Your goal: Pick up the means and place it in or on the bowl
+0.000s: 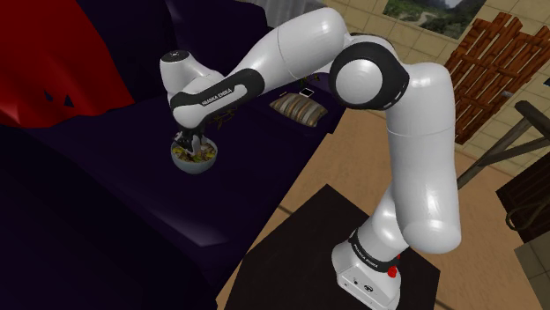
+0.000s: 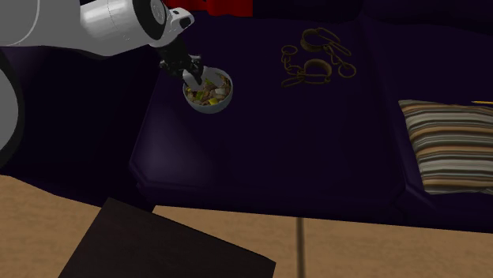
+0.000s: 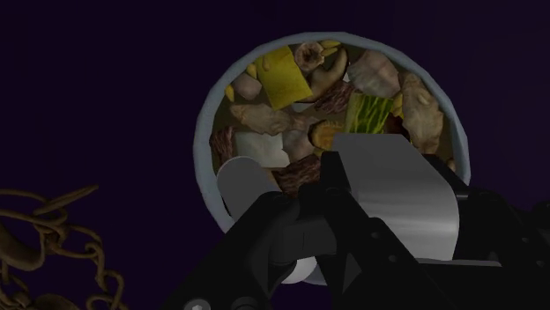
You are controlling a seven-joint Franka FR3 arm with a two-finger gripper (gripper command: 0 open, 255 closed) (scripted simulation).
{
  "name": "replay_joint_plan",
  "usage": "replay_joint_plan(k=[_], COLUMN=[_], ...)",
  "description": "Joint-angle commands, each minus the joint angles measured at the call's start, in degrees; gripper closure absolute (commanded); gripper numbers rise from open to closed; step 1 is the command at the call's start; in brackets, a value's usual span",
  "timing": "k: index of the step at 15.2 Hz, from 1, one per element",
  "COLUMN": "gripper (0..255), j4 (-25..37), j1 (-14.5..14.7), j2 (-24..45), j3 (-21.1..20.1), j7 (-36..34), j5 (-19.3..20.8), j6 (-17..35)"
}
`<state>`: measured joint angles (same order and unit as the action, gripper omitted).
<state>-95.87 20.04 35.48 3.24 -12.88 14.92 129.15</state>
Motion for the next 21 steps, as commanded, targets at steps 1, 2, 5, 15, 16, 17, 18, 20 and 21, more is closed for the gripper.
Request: replay_joint_plan(k=[1,2,5,15,16,17,18,20,21], gripper=[255,255,0,0,0,0,0,0,0], j4=[0.0,0.0,0.0,1.2,1.2,1.3,1.3,1.3,1.3], j1=[0.0,0.0,0.0,0.8,0.8,0.8,0.8,0.8,0.8], j2=[0.0,0.0,0.0,-3.9,-3.9,-3.9,-3.9,-3.9,-3.9], j3=[0.0,0.0,0.0,-0.5,-0.5,-0.5,-0.5,-0.5,-0.5], j7=[0.0,0.0,0.0,0.3,0.3,0.3,0.3,0.3,0.3], j5=[0.0,0.0,0.0,-0.5,-0.5,-0.5,-0.5,-0.5,-0.5], j6=[0.1,0.1,0.0,-5.3,-5.3,-5.3,-5.3,-5.3,-5.3])
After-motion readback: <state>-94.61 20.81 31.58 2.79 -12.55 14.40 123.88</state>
